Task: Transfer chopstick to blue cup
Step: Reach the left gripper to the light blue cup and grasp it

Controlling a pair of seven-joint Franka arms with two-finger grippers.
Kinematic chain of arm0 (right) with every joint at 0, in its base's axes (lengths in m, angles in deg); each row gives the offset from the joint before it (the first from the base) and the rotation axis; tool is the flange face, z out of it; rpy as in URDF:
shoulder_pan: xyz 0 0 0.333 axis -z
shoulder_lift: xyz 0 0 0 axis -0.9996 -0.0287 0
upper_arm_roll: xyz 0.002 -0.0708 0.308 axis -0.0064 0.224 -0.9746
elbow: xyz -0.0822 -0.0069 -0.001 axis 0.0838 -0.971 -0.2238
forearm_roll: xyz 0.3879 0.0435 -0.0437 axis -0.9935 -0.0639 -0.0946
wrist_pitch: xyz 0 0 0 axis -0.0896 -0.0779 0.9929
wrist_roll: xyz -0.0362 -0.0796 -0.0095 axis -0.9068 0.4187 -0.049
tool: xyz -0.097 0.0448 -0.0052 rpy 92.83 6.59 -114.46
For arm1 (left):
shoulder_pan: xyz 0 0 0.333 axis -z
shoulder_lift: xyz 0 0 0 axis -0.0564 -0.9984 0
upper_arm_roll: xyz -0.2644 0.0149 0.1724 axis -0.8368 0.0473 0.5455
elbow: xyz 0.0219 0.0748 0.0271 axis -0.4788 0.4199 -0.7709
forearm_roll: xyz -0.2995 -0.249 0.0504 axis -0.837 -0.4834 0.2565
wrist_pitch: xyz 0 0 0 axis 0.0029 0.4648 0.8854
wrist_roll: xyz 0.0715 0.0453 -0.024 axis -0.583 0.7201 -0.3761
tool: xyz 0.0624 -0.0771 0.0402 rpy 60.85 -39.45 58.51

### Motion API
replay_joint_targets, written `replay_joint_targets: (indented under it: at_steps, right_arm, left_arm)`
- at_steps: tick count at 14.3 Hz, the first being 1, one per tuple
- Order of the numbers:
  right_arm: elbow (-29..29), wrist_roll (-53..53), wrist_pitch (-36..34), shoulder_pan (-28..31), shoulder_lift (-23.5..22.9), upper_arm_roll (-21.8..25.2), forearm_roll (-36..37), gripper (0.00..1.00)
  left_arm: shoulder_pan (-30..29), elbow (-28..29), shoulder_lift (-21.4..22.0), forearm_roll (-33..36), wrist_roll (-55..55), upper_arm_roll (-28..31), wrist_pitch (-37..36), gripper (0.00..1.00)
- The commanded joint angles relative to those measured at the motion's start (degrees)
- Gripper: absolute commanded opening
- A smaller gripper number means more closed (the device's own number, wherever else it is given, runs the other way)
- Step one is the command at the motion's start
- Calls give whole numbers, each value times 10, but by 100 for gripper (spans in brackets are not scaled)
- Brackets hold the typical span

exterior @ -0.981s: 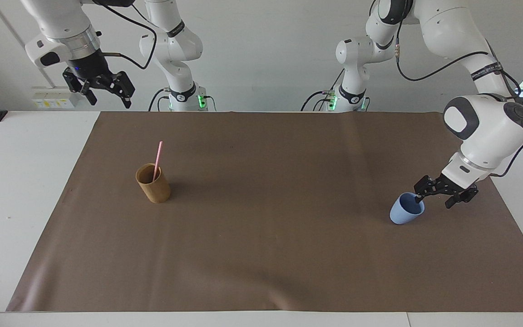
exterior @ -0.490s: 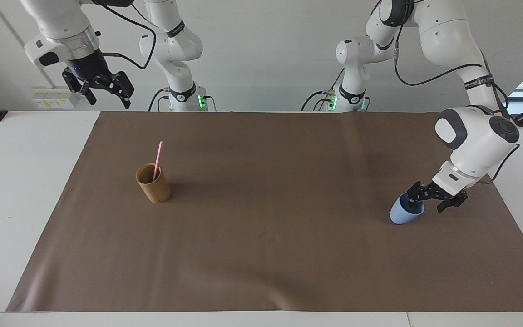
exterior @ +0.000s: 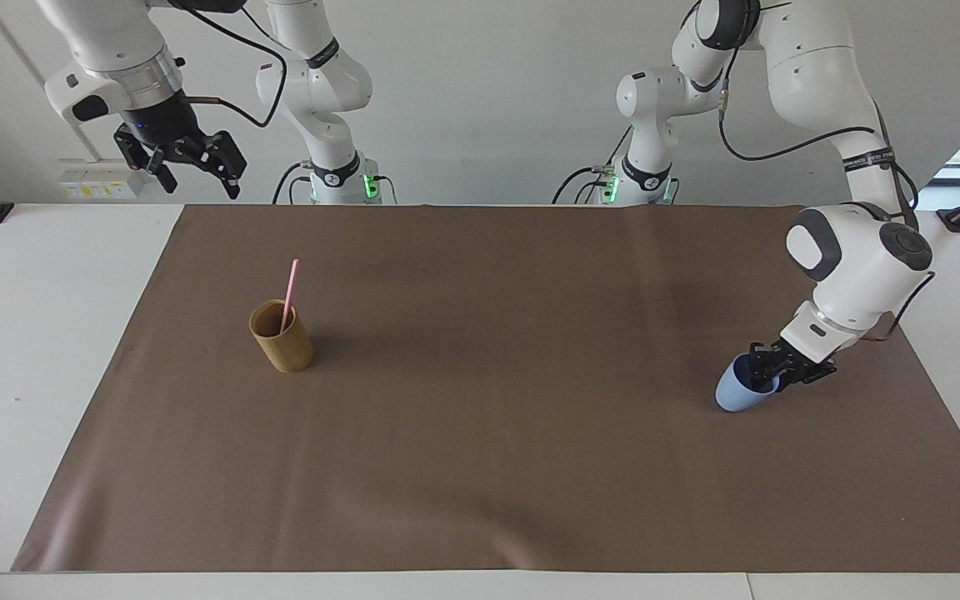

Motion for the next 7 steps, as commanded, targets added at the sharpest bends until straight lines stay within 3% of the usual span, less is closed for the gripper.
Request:
replay_joint_targets:
  at_steps: [1,3,7]
  right_arm:
    - [20,-14,10,5,17,1,-11,100]
    - [21,-14,11,5,17,1,-11,100]
    - [21,-15,10,5,17,2,-11,100]
  left_arm:
    - [1,21,21,-19,-2,0,12,0]
    - [3,9,35,-19,11,-5,7,0]
    - [82,16,48,-1,97,-3,-21,0]
